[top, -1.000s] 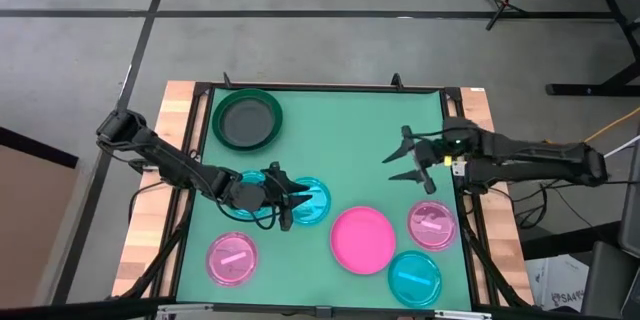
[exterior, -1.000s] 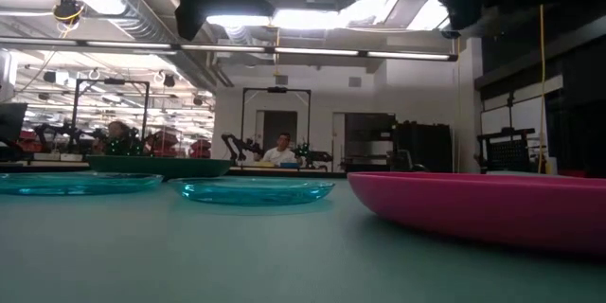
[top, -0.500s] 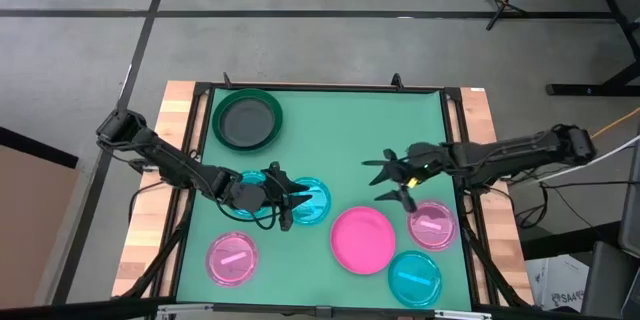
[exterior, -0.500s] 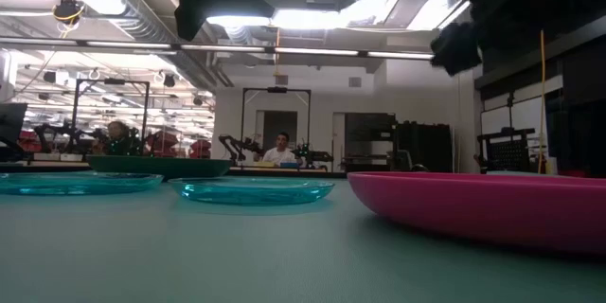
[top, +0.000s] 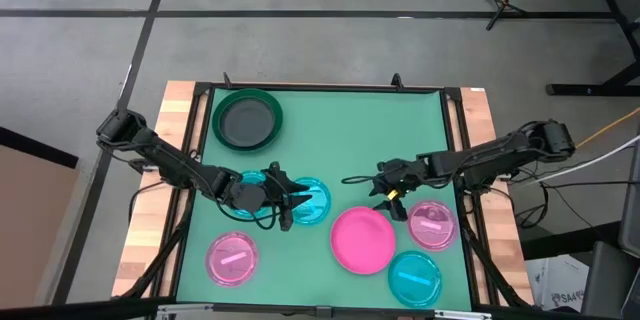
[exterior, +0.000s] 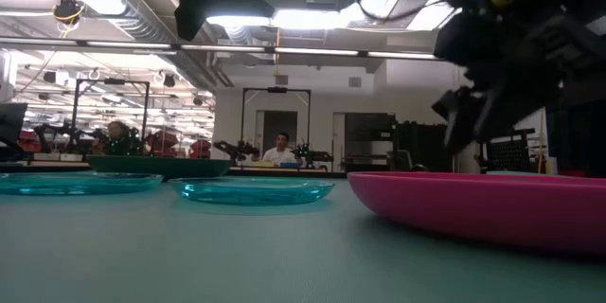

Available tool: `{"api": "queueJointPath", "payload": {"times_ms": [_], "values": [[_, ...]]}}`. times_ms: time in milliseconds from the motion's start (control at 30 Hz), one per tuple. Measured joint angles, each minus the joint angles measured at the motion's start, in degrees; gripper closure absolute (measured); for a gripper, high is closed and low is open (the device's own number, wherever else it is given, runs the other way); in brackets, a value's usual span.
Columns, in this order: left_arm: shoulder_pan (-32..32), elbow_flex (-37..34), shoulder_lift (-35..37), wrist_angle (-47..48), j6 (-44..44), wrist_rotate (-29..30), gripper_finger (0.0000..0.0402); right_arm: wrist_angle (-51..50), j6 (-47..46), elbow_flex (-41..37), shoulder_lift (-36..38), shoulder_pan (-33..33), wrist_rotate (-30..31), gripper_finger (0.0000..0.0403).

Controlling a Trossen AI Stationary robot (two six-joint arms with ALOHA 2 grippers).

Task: Stack plastic plates
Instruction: Stack the pink plate on top of the black plate

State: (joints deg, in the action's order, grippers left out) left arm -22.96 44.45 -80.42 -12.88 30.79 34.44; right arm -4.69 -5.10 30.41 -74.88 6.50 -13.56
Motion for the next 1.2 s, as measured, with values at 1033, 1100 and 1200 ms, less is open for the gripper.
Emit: {"api": "queueJointPath", "payload": {"times_ms": [1033,1100,1200], "values": [[0.01,0.00,0.02,0.00,0.20,0.00,0.0292,0.46,-5.60,0.00,-8.36,0.00,-4.82,0.0194],[0.00,0.00,0.02,0.00,0.20,0.00,0.0292,0.39,-5.60,0.00,-8.36,0.00,-4.81,0.0194],[0.00,0.00,0.02,0.00,0.21,0.00,0.0292,0.35,-5.60,0.00,-8.36,0.00,-4.72,0.0194]]}}
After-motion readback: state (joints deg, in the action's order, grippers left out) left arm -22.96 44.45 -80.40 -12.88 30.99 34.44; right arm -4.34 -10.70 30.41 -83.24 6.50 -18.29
